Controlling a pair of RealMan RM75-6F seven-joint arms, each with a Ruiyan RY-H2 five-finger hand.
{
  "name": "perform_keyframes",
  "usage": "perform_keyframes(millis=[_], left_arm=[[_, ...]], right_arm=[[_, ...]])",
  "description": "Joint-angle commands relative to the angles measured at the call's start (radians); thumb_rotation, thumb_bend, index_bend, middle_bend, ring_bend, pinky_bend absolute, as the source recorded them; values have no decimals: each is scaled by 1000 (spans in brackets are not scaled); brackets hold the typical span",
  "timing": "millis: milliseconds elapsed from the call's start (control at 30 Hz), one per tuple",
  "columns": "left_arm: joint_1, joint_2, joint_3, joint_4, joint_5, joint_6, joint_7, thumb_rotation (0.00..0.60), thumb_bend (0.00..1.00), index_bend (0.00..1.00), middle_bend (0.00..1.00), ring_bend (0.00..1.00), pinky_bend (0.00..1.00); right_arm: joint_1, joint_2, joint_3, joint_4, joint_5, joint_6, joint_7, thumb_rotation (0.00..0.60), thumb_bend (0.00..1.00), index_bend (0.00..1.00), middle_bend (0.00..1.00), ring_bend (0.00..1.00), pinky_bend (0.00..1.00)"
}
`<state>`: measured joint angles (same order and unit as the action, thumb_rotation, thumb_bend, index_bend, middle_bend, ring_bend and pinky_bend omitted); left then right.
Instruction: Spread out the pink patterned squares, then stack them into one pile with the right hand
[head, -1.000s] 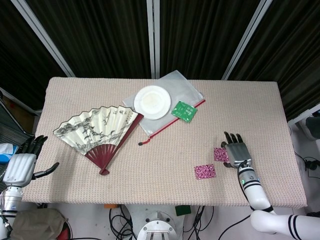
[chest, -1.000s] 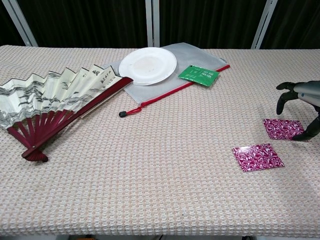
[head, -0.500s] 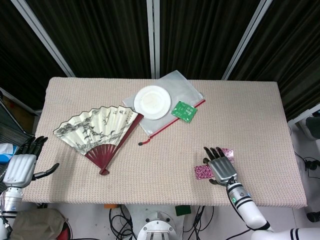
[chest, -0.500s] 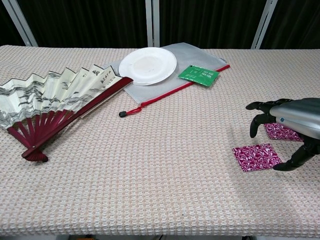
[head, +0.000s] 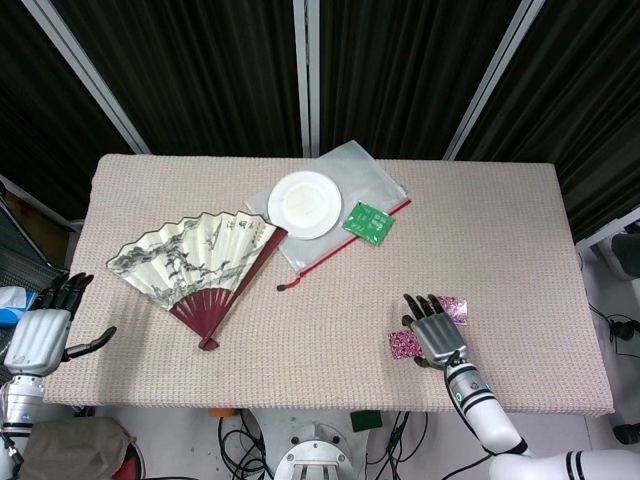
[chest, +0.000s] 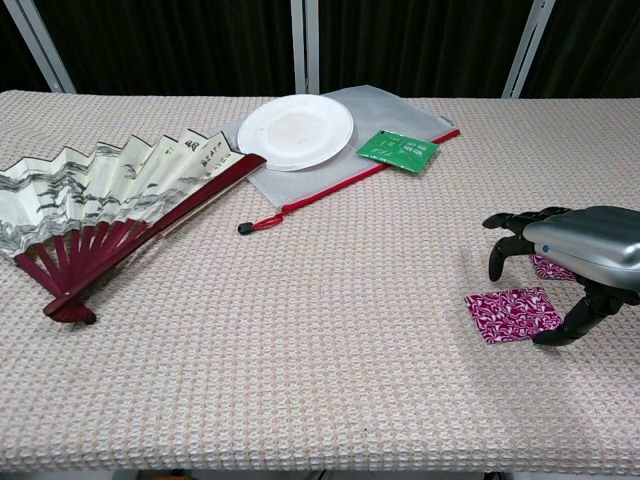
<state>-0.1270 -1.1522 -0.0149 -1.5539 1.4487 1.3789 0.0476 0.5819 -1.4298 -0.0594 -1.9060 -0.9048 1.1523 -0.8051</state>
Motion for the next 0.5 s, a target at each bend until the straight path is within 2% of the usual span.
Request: perform_keyframes(millis=[33,133,500], left_arm=[[-1,1,-1,0,0,0,-1,48,91,55,59,40,157],[0,1,-2,2,-1,0,-3,47,91,55,59,41,157],[3,4,-1,2,0,4,-6,49,91,55,59,40,157]], right_arm=[[2,-2,0,0,4,0,-4,600,400,336,0,0,0],[3,-8,1,5,11,5,-10,600,436,335,0,0,0],[16,-20,2,7,41,-2,-29,600,454,352,5,0,0]])
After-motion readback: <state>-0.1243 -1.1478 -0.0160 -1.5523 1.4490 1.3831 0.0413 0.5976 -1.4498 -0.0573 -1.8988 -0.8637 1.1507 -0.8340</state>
